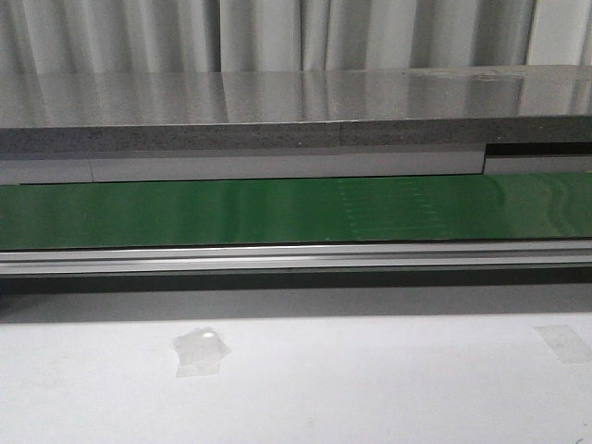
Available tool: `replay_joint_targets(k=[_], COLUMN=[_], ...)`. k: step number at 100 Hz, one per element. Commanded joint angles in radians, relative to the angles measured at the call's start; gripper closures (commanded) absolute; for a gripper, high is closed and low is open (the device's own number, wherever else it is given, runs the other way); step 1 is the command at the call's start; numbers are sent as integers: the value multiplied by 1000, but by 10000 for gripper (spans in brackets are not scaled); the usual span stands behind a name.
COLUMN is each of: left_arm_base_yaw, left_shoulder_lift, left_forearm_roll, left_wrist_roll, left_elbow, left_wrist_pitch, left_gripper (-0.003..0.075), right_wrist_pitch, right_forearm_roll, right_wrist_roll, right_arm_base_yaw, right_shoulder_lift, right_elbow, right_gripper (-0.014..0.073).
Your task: Move button from left to right
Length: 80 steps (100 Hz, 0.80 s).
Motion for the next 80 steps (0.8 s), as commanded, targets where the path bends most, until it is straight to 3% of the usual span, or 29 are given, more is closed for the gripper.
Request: replay_joint_targets(k=[1,65,80], left_arm_base_yaw=[-6,-6,-6], left_shoulder_lift=[5,5,-16], left_forearm_roll=[-20,-6,154], left_wrist_roll=[-1,-4,-202], left_elbow=[-28,-28,-27], left_wrist_pitch=[-68,-91,-98], left_gripper=[740,740,740], right_wrist_pitch=[-84,-84,-84], right_forearm_roll=[-7,-7,-7], right_wrist_roll=[2,2,2], right_arm_base_yaw=[-1,-1,-1], right_shoulder_lift=[-15,-15,-15], right_elbow=[-16,-16,-16], right_gripper=[694,694,694])
